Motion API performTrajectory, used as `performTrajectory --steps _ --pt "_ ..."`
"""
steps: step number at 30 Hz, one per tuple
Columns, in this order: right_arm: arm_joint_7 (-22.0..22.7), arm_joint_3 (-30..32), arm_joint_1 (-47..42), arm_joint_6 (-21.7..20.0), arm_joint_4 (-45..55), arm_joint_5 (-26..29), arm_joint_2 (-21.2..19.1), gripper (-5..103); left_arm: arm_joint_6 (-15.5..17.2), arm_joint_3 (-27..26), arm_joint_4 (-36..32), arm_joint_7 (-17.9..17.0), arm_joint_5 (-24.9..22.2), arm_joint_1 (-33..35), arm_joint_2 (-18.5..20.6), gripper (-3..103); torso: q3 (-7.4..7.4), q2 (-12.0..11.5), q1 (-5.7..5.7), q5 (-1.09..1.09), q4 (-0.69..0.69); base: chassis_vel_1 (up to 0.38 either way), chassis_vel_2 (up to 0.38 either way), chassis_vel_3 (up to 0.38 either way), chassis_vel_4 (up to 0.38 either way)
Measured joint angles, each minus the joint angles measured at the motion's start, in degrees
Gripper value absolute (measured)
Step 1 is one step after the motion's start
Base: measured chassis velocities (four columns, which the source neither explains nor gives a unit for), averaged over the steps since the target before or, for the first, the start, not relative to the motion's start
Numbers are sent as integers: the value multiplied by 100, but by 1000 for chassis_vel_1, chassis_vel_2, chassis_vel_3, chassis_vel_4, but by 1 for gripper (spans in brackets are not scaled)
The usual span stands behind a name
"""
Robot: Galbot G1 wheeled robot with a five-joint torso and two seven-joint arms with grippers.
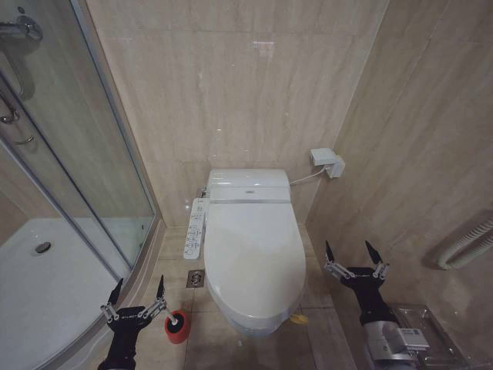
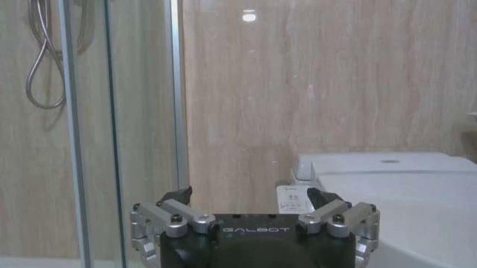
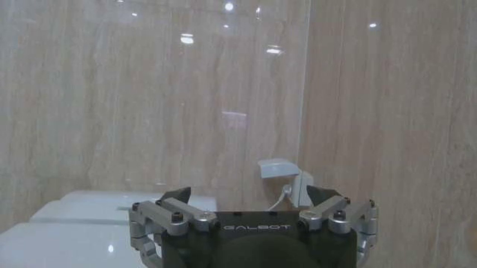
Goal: Open the toilet lid, clean the toilet bowl with a toilet brush, close the toilet lid, and flush.
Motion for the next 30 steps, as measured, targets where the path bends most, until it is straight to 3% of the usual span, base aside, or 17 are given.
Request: performTrajectory --steps 30 --pt "-11 -46 50 -50 -28 -2 8 100 0 0 0 0 0 0 0 100 0 0 0 0 0 0 0 0 0"
